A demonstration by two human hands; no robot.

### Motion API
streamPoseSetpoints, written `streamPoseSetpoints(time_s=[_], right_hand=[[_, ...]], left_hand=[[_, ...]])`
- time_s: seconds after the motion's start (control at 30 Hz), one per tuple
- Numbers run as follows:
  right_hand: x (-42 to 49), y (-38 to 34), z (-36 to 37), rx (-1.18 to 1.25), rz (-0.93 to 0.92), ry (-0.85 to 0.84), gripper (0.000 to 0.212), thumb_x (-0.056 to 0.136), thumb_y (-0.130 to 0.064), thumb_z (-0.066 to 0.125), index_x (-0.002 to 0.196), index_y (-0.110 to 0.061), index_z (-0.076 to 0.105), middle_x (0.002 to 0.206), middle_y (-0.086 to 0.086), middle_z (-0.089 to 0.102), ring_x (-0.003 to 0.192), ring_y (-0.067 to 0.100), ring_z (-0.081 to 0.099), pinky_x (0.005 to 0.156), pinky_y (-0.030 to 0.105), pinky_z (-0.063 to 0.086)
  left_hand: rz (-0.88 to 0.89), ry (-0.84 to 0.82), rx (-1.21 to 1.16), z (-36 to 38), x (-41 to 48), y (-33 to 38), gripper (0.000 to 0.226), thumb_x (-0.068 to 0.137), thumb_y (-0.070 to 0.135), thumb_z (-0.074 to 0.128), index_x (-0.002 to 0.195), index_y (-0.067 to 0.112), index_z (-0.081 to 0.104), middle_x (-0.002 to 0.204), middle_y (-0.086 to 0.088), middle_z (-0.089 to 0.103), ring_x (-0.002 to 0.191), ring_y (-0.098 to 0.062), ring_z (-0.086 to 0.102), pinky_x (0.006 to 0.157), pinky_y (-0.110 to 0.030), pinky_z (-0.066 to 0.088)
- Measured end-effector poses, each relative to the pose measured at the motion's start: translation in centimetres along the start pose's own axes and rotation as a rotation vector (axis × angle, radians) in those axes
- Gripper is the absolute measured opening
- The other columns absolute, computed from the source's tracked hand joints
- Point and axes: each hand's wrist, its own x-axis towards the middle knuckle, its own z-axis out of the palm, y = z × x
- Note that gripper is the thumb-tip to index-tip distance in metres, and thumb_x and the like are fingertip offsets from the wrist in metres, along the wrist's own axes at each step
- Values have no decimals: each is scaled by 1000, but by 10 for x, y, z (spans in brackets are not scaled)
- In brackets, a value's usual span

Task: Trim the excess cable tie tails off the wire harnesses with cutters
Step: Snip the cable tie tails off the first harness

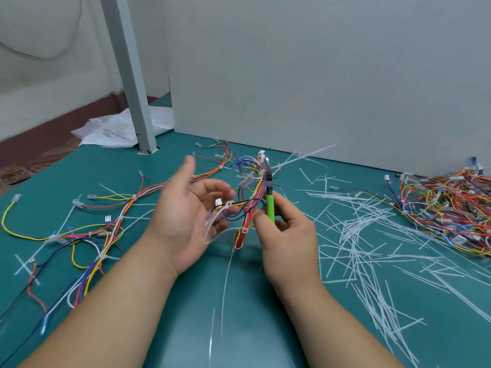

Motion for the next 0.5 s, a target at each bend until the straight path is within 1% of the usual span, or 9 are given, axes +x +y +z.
streamPoseSetpoints(time_s=[0.07,0.13,0.17,0.2,0.27,0.3,0.33,0.43,0.5], right_hand=[[-2,-3,3,-17,-16,-53,15,92,-4,66,103,-11,74,72,20,49,60,12,34,52,23,31],[-3,-3,5,-35,-19,-85,16,91,-1,67,103,-10,74,73,24,52,62,14,37,56,26,34],[-3,-2,5,-37,-16,-88,18,92,1,67,103,-11,75,72,22,51,63,15,37,56,26,34],[-3,-1,5,-40,-15,-85,21,92,3,66,103,-12,76,68,13,49,61,13,36,55,26,34],[-3,0,5,-43,-11,-73,23,92,4,66,103,-13,77,65,-1,45,58,11,33,53,22,31],[-3,0,5,-44,-10,-66,23,92,4,66,103,-13,77,65,-3,45,58,11,33,53,21,31],[-2,0,5,-49,-12,-58,22,91,4,66,103,-12,76,65,-5,45,58,10,33,53,21,31],[-1,2,5,-73,-21,-37,20,91,3,68,101,-13,76,65,-6,45,59,10,34,55,20,33],[-1,3,4,-96,-23,-36,20,91,0,70,102,-15,76,68,-3,48,61,13,36,58,24,35]], left_hand=[[-76,-25,75,4,0,-4,58,89,67,51,86,13,73,69,-1,68,49,-12,60,56,-27,47],[-95,-48,65,9,1,-9,54,84,57,61,101,7,72,69,-3,70,46,-11,60,51,-23,51],[-82,-30,46,10,1,-10,54,80,54,66,105,7,72,76,-4,71,49,-11,61,51,-23,51],[-57,0,29,9,1,-10,52,76,52,71,105,10,73,81,-4,71,51,-12,60,50,-23,50],[4,38,26,6,3,-9,37,69,48,76,90,17,76,80,-1,70,53,-11,58,45,-21,45],[34,27,35,5,4,-9,30,69,45,77,83,18,78,79,0,72,52,-9,58,43,-19,42],[62,1,54,5,3,-10,27,71,42,76,83,18,79,81,-1,74,52,-7,58,43,-18,40],[117,-21,97,10,-1,-13,35,75,34,76,99,9,76,91,-6,76,54,-5,58,44,-17,39],[129,-16,102,11,-2,-13,34,75,32,75,97,6,75,91,-9,75,53,-5,59,44,-16,41]])
